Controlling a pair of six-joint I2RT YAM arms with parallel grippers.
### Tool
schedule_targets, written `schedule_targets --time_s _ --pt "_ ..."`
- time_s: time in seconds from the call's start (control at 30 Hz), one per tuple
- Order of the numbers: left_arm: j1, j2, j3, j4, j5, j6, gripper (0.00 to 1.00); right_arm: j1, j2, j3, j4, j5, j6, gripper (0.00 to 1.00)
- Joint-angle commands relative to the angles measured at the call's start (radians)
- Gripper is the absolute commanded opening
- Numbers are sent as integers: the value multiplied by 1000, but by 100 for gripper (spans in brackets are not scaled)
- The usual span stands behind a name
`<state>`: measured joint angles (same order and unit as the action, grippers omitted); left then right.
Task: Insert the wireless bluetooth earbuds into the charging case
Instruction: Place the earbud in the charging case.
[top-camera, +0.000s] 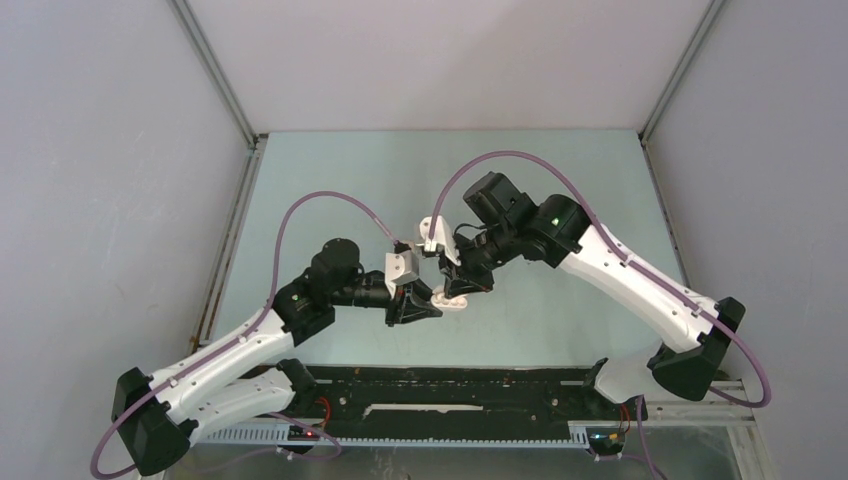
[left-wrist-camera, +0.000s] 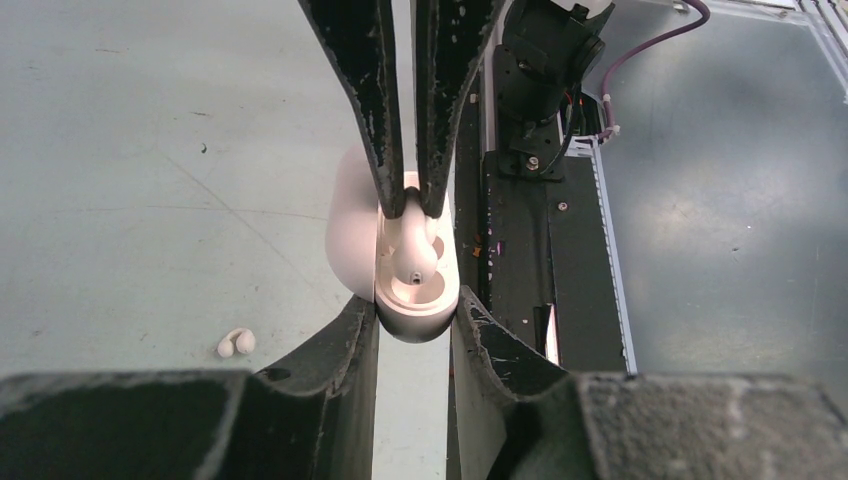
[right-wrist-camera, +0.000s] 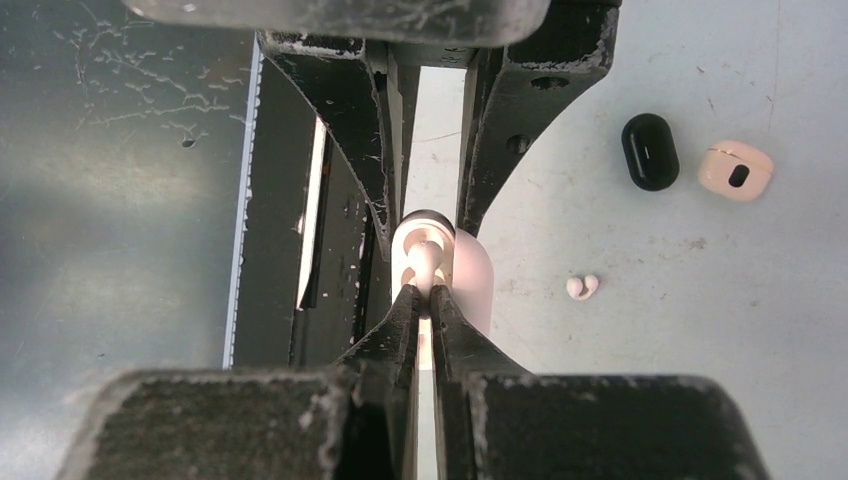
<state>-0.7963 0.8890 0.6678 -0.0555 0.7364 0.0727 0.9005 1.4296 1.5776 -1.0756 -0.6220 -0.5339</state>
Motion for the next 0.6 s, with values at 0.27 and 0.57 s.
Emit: schedule_targets --time_s 0.27,0.57 --pt "-6 -15 1 21 17 15 0 31 31 23 5 41 -14 0" --pt "-6 -16 2 20 13 13 0 46 46 32 2 43 -12 1"
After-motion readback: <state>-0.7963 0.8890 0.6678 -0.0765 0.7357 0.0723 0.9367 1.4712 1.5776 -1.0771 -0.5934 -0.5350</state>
